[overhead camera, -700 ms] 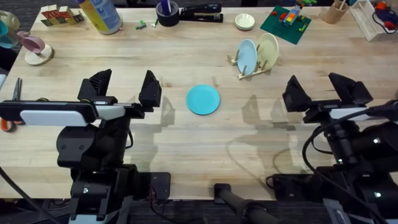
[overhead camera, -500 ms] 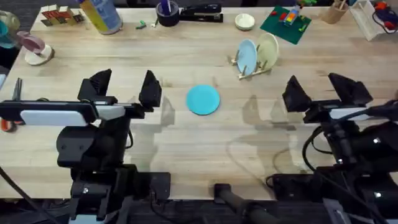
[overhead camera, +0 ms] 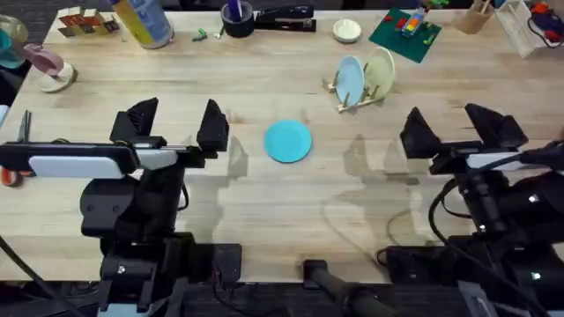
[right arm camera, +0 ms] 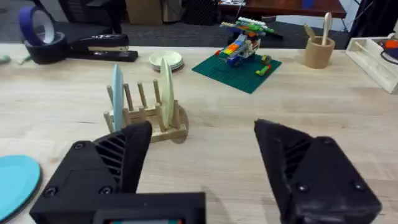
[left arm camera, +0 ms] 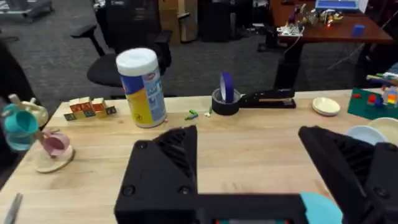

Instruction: Pick up the plates from the table one by one and place each into a slot on the dish rack.

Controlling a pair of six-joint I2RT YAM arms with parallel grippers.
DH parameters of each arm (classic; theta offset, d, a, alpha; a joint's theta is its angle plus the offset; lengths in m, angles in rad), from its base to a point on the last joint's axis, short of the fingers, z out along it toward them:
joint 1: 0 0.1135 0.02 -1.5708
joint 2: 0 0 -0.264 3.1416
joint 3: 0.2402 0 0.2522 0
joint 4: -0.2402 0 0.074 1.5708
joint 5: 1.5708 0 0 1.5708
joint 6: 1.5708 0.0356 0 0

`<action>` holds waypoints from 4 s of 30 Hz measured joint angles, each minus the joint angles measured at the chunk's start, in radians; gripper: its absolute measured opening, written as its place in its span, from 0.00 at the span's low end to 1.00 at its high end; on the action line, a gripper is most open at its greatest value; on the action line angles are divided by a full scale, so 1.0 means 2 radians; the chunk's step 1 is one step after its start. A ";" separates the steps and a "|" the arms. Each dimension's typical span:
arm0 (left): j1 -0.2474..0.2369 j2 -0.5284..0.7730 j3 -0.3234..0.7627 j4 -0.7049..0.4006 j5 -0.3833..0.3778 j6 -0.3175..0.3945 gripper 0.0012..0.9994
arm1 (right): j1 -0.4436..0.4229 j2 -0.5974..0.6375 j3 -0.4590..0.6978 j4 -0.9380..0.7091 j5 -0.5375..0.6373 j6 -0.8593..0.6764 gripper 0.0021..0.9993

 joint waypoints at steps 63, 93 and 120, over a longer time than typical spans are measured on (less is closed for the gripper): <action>0.000 0.524 0.821 -0.691 0.115 -0.045 0.99 | 0.000 0.469 0.711 -0.591 -0.002 -0.036 0.99; 0.000 0.551 0.821 -0.725 0.132 -0.099 0.04 | 0.000 0.469 0.711 -0.591 -0.002 -0.036 0.99; 0.000 0.634 0.581 -0.539 0.357 -0.047 0.04 | 0.000 0.469 0.711 -0.591 -0.002 -0.036 0.99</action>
